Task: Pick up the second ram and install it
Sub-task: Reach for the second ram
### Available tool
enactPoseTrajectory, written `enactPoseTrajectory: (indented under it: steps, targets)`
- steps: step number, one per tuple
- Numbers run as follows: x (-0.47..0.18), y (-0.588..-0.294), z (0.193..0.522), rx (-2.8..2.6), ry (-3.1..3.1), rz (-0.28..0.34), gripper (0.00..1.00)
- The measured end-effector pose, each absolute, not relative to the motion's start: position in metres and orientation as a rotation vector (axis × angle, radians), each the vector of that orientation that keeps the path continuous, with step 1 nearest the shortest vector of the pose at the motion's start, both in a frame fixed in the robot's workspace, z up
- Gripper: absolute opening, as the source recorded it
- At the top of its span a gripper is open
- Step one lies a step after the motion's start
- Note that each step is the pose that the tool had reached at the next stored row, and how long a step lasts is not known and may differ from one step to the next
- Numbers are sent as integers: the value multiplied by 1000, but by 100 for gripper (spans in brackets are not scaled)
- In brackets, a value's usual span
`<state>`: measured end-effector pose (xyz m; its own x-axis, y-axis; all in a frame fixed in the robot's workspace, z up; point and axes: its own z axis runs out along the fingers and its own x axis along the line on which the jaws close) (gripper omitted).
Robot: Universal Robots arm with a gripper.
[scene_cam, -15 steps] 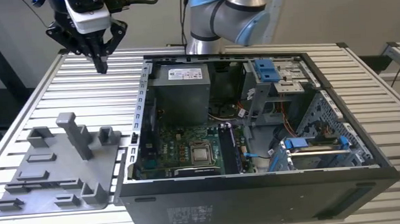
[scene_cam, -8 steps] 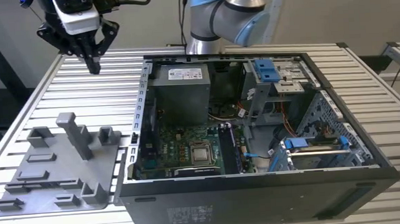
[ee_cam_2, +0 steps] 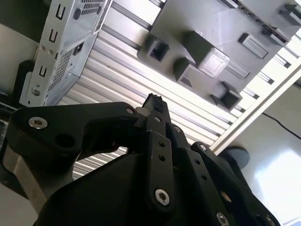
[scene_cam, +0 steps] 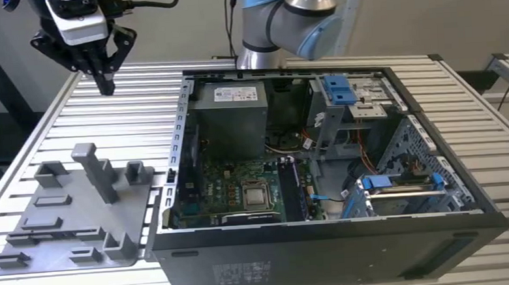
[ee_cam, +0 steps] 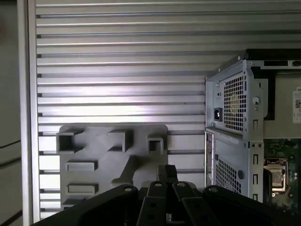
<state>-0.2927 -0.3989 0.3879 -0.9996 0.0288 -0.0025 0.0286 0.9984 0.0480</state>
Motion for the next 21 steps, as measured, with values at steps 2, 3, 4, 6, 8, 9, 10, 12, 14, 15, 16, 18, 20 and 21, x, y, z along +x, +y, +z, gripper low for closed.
enactPoseTrajectory:
  steps: [2,3,4,6,8,9,10,12,14,15,16,18,20,21]
  targets:
    - [-298,-399,388,39,3137,75,11]
    - [-301,-399,388,36,3137,75,11]
    - [-303,-399,387,33,3137,76,11]
    - [-307,-399,387,29,3138,75,11]
    - [-310,-399,387,26,3138,75,11]
    - [-312,-399,387,24,3138,75,11]
    - [-314,-399,387,23,3138,75,11]
    - [-319,-399,387,19,3138,75,11]
    - [-323,-399,386,15,3138,76,11]
    - [-326,-399,386,14,3138,76,11]
    - [-328,-399,386,12,3138,76,11]
    - [-333,-399,386,10,3138,75,11]
    - [-339,-399,386,7,3138,76,11]
    - [-341,-399,386,6,3138,76,11]
